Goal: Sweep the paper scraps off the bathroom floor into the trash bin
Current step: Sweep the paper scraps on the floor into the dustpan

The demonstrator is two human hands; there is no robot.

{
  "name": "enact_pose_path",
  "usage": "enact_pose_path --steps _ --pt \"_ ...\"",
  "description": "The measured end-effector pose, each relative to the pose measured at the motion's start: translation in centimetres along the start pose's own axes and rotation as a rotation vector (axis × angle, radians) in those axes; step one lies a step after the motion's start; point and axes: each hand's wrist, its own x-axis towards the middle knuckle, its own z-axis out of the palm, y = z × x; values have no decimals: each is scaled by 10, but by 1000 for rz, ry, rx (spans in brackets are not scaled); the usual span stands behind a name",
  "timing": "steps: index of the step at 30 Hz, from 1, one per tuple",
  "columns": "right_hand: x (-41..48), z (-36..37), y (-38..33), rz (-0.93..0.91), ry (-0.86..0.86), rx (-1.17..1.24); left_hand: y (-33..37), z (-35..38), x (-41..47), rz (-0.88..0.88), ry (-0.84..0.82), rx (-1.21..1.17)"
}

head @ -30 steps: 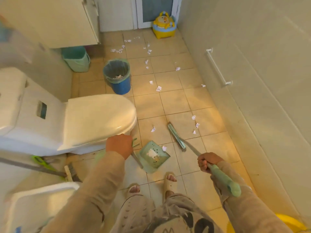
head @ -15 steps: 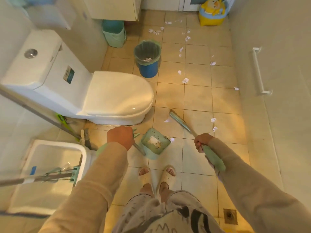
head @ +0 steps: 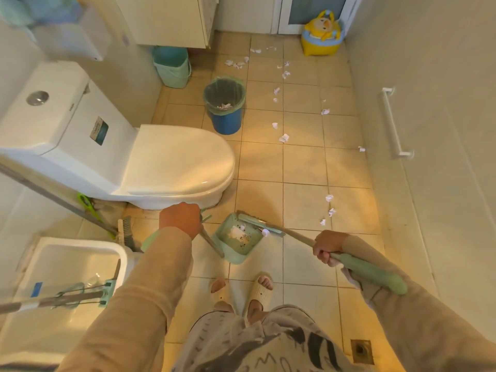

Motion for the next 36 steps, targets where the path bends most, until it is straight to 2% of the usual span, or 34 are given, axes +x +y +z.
enact_pose_path --steps 6,14,19,27,31,36 --pt "-2 22 9 -6 62 148 -8 -9 10 61 -11 10" --pt "7 69 -4 34 119 510 -16 -10 6 329 69 242" --pt "6 105 -7 72 26 663 -25 2 6 334 59 212" --pt "-23 111 23 -4 -120 1100 -21 -11 15 378 77 201" --pt "-27 132 26 -5 -77 1124 -20 -15 18 424 116 204" --pt "-29 144 29 -18 79 1146 -10 -21 22 505 172 225"
